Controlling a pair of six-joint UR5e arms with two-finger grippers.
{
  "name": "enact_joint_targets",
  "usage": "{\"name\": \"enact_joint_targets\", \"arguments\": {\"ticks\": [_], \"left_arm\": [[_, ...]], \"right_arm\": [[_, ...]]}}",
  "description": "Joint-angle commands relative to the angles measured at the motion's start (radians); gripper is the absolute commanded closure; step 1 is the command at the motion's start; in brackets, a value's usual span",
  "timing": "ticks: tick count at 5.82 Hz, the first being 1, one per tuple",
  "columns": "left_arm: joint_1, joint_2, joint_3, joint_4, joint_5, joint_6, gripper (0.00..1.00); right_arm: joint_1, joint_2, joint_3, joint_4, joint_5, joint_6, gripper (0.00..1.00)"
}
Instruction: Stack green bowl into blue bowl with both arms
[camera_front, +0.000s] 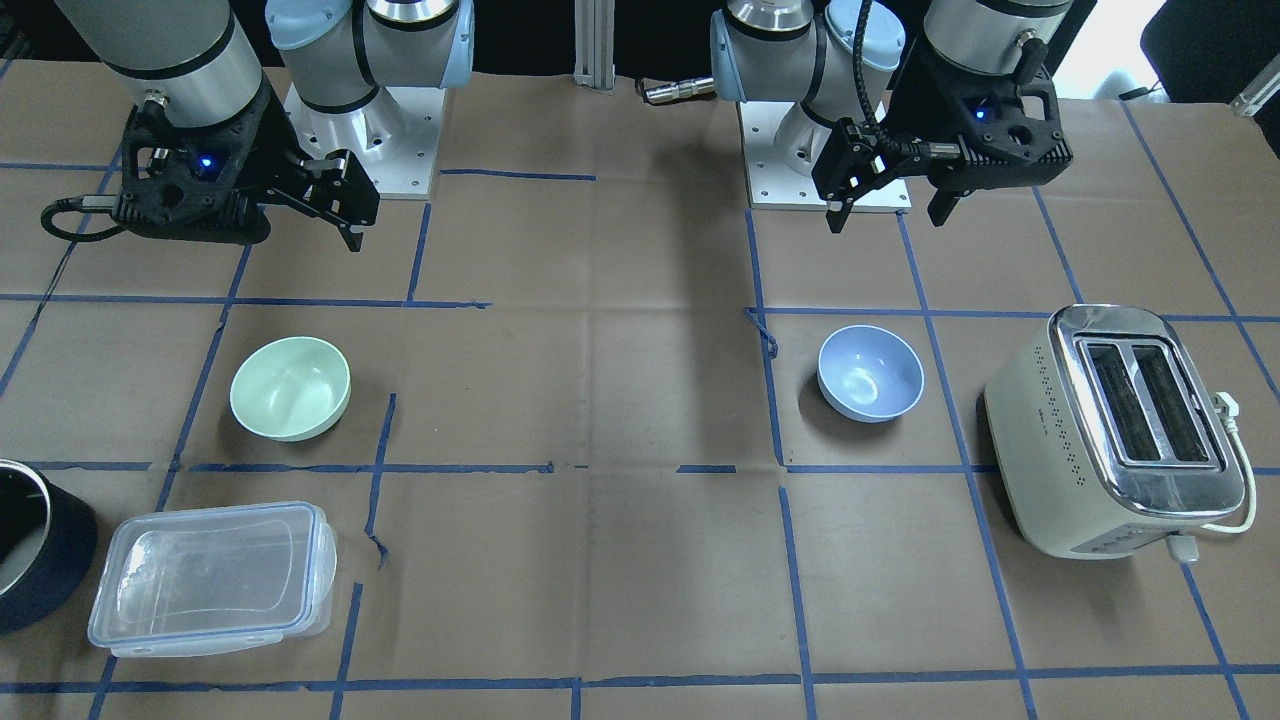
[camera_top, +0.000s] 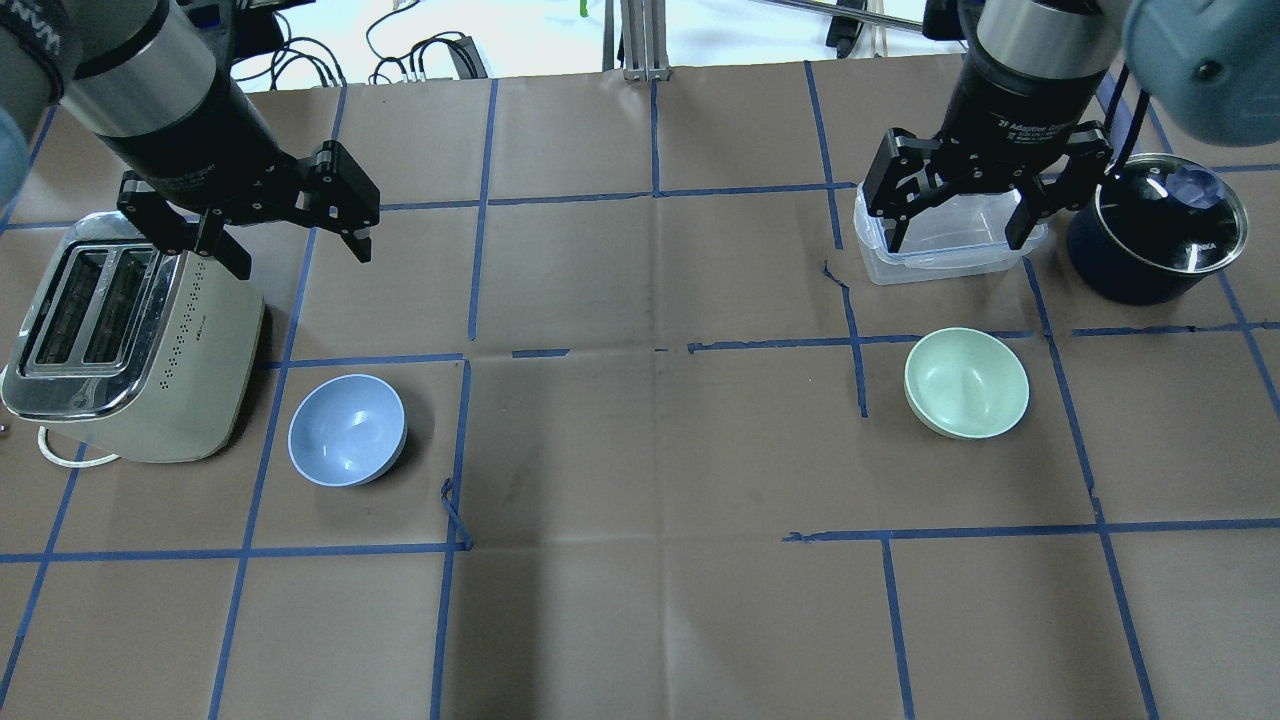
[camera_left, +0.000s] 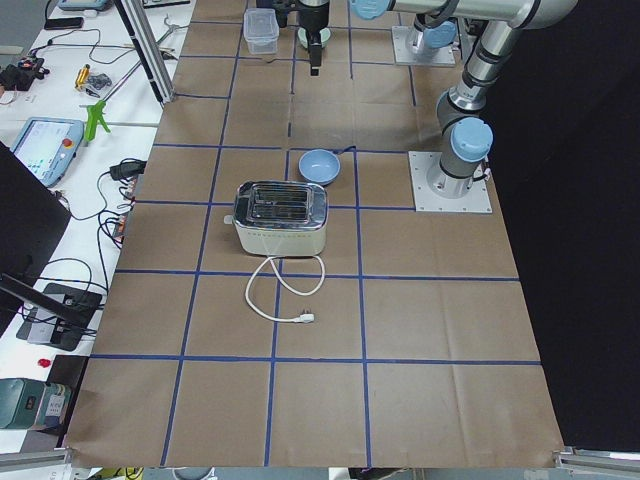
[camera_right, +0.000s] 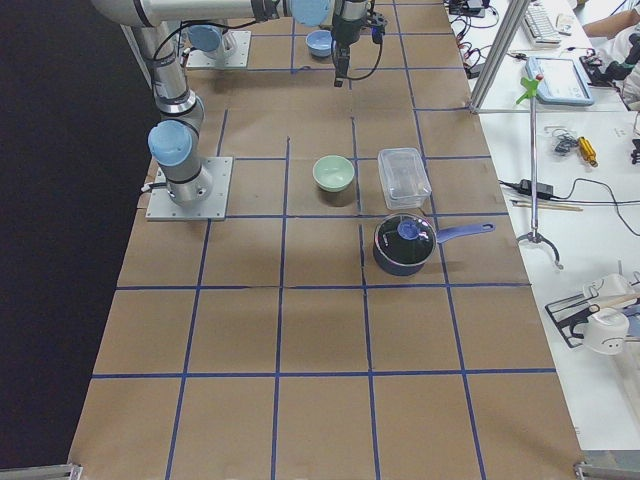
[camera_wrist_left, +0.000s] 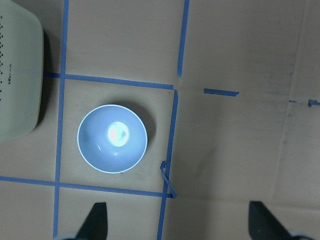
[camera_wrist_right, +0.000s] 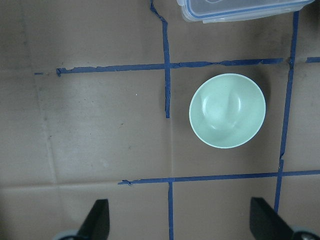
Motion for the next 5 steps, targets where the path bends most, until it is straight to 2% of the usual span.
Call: {"name": "enact_joint_targets", "arguments": {"ticks": [1,4,5], "left_arm": [[0.0,-0.004,0.0,0.001,0.001,0.002,0.02],[0.005,0.008,-0.02,0.001,0.006,0.018,0.02],[0.015,0.01,-0.022,0.001,0.014,0.097,0.02]], "right_arm": [[0.0,0.0,0.0,0.0,0.0,0.002,0.0],[0.0,0.001,-0.001,0.0,-0.002,0.002,0.0],[-0.017,0.006,0.008,0.003,-0.005,-0.019,0.0]]}}
